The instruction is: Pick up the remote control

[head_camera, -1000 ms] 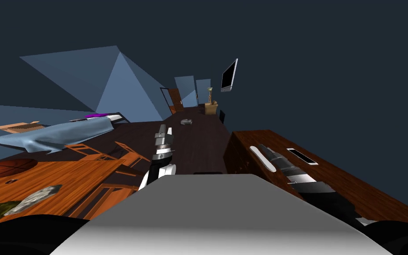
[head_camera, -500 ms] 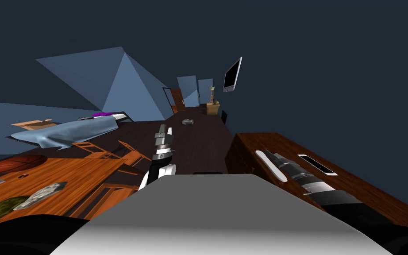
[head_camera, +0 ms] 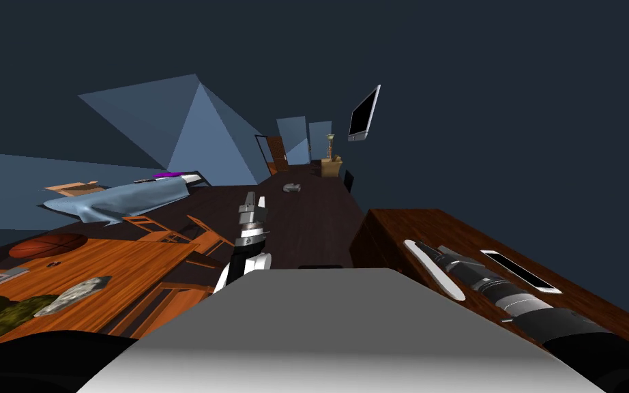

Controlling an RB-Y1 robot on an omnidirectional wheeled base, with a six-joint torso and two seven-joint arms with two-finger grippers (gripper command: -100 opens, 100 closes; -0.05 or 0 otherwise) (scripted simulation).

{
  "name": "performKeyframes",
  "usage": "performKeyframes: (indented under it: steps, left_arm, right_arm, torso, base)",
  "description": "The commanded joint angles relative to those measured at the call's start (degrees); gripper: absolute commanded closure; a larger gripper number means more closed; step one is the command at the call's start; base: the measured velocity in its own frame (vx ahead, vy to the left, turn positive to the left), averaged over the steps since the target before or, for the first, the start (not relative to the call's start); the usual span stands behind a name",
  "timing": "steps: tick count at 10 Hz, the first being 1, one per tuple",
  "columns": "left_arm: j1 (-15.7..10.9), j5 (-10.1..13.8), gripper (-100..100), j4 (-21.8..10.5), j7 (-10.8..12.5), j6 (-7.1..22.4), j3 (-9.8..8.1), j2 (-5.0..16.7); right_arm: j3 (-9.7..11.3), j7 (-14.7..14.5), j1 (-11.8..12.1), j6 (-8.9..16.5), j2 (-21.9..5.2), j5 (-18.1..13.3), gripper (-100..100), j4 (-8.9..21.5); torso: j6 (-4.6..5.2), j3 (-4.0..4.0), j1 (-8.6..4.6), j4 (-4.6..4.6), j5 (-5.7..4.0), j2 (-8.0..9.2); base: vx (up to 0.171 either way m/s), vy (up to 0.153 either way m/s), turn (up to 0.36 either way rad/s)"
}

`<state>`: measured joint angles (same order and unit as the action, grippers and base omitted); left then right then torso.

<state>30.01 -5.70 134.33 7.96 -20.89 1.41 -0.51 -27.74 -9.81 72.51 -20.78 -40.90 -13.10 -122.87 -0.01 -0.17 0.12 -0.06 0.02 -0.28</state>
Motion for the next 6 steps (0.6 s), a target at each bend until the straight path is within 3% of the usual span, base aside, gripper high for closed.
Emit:
performKeyframes:
  steps: [1, 2, 3, 6]
  left_arm:
    - [0.0, 0.0, 0, 0.0, 0.0, 0.0, 0.0, 0.0]
    - [0.0, 0.0, 0, 0.0, 0.0, 0.0, 0.0, 0.0]
    - [0.0, 0.0, 0, 0.0, 0.0, 0.0, 0.0, 0.0]
    - [0.0, 0.0, 0, 0.0, 0.0, 0.0, 0.0, 0.0]
  right_arm:
    - [-0.8, -0.2, 2.2, 0.6, -1.0, -0.2, -100, -0.1]
    - [-1.8, -0.6, 4.5, 1.3, -3.2, -0.7, -100, 0.6]
    - [-1.8, -0.6, 4.9, 1.3, -3.2, -0.7, -100, 0.6]
    - [-3.4, -1.3, 9.8, 2.7, -7.4, -1.5, -100, 2.1]
  torso:
    - [0.0, 0.0, 0.0, 0.0, 0.0, 0.0]
    - [0.02, 0.02, -0.02, 0.01, 0.0, 0.04]
    - [-0.01, 0.0, -0.02, 0.0, 0.0, 0.0]
    - [0.01, 0.01, -0.05, 0.0, -0.01, 0.03]
  base:
    - [0.066, 0.011, 0.042]
    - [0.077, 0.013, 0.082]
    - [0.066, 0.005, 0.035]
    - [0.073, 0.007, 0.05]
